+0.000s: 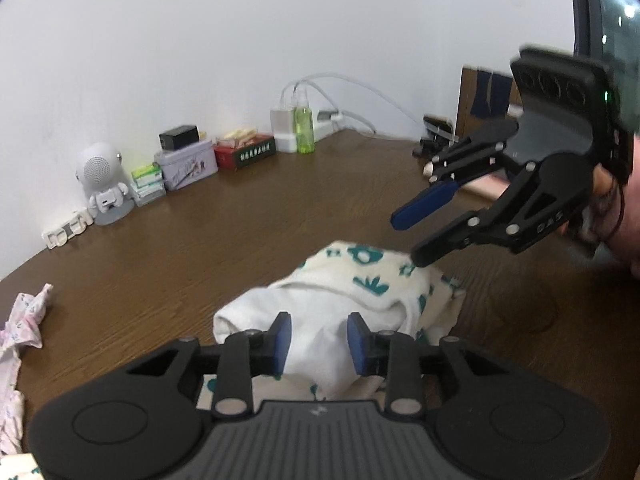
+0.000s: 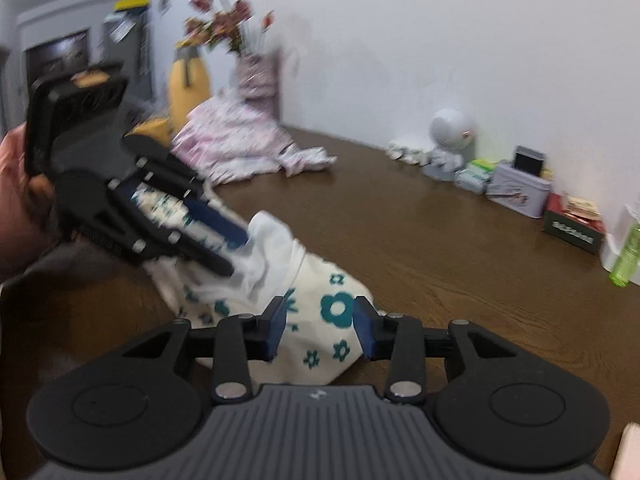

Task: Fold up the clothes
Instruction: 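Press the folded bundle flat with the left gripper while the right gripper tucks its edge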

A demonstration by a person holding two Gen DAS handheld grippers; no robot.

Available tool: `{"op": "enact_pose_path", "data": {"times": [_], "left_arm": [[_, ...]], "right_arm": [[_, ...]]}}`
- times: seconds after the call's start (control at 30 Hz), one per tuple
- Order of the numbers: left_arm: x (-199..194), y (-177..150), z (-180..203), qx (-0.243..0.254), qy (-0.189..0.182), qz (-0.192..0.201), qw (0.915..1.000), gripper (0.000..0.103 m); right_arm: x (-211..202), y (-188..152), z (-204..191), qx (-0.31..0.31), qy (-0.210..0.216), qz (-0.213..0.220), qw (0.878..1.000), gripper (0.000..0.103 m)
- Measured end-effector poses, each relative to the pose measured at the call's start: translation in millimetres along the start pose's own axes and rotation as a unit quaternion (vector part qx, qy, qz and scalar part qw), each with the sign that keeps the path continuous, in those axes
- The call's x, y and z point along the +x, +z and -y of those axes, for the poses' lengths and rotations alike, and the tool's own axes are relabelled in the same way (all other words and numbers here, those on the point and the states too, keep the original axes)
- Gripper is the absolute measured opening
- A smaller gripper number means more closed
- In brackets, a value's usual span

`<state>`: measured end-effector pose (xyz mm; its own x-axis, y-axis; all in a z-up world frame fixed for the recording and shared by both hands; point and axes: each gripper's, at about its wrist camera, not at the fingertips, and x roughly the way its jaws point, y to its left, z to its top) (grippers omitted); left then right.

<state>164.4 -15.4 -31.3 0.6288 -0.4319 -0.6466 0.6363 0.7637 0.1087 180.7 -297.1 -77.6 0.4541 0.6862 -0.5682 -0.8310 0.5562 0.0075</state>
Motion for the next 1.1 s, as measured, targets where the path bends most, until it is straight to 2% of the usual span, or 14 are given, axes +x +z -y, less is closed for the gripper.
{"op": "enact_pose_path", "data": {"times": [0.03, 0.1, 0.23, 0.4, 0.6, 0.7, 0.8, 0.87, 0.9, 0.97, 1.03, 1.1], "left_arm": [[4, -2, -1, -0.003, -0.002, -0.008, 1.0000, 0.023], [11, -7, -4, -0.013, -0.007, -0.017, 0.9997, 0.023], [17, -13, -10, -0.032, -0.017, -0.024, 0.9990, 0.023], [11, -10, -9, -0.018, -0.007, -0.026, 0.9995, 0.023], [-9, 12, 0, 0.005, -0.029, 0.034, 0.9990, 0.024], [7, 23, 10, 0.051, -0.023, 0.015, 0.9983, 0.024], [29, 28, 13, 0.067, -0.029, -0.015, 0.9972, 0.024], [36, 25, 11, 0.074, -0.028, -0.025, 0.9965, 0.019], [40, 23, 11, 0.078, -0.027, -0.030, 0.9961, 0.019], [44, 19, 8, 0.082, -0.028, -0.034, 0.9957, 0.021], [42, 14, 5, 0.083, -0.030, -0.029, 0.9957, 0.022], [41, 10, 3, 0.080, -0.033, -0.026, 0.9959, 0.022]], "right_arm": [[5, 1, -1, -0.011, 0.010, -0.012, 1.000, 0.031], [17, 2, -4, -0.031, 0.027, -0.031, 0.999, 0.030], [37, 6, -10, -0.053, 0.038, -0.038, 0.997, 0.030], [51, 5, -16, -0.063, 0.034, -0.034, 0.997, 0.031], [52, 3, -23, -0.081, 0.018, -0.026, 0.996, 0.031], [52, 1, -25, -0.083, 0.013, -0.024, 0.996, 0.031], [50, 0, -26, -0.081, 0.009, -0.016, 0.997, 0.031], [48, -1, -26, -0.081, 0.008, -0.011, 0.997, 0.032], [47, 0, -25, -0.081, 0.009, -0.010, 0.997, 0.034], [39, 1, -20, -0.075, 0.017, -0.008, 0.997, 0.047], [26, 0, -12, -0.053, 0.026, 0.003, 0.998, 0.074], [12, -2, -1, -0.020, 0.031, 0.019, 0.999, 0.079]]}}
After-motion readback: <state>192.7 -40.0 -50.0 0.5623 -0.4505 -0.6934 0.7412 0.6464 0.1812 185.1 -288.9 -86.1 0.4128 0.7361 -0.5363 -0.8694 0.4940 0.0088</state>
